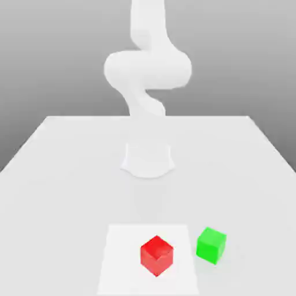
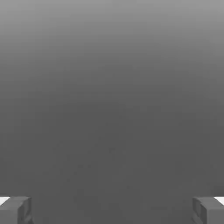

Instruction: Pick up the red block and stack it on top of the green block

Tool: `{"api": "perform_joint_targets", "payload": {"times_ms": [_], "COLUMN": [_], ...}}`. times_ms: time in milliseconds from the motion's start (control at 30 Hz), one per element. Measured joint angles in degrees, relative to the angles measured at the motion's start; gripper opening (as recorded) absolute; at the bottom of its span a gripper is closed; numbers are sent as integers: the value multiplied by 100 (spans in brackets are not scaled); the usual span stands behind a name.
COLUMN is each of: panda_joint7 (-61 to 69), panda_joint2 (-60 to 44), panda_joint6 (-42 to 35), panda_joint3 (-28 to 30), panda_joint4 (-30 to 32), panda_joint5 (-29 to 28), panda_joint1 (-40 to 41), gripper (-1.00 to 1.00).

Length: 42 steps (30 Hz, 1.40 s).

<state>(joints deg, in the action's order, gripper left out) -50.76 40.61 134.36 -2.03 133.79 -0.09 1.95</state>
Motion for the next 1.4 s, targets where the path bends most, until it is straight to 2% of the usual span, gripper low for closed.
{"api": "perform_joint_targets", "payload": {"times_ms": [500,733,900,933,1167,1400], "panda_joint7": [-3161,-4465,-4922,-4981,-4992,-4303], "panda_joint2": [-3154,-4594,-5630,-5782,-5793,-4662], "panda_joint6": [1551,2296,3117,3244,3264,2330], "panda_joint3": [-946,-956,-588,-507,-502,-866], "panda_joint4": [1211,1726,1627,1604,1603,1792], "panda_joint5": [-320,-356,-820,-896,-906,-313], "panda_joint1": [833,785,514,450,445,598], "gripper": [0,0,0,-100,-100,-100]}}
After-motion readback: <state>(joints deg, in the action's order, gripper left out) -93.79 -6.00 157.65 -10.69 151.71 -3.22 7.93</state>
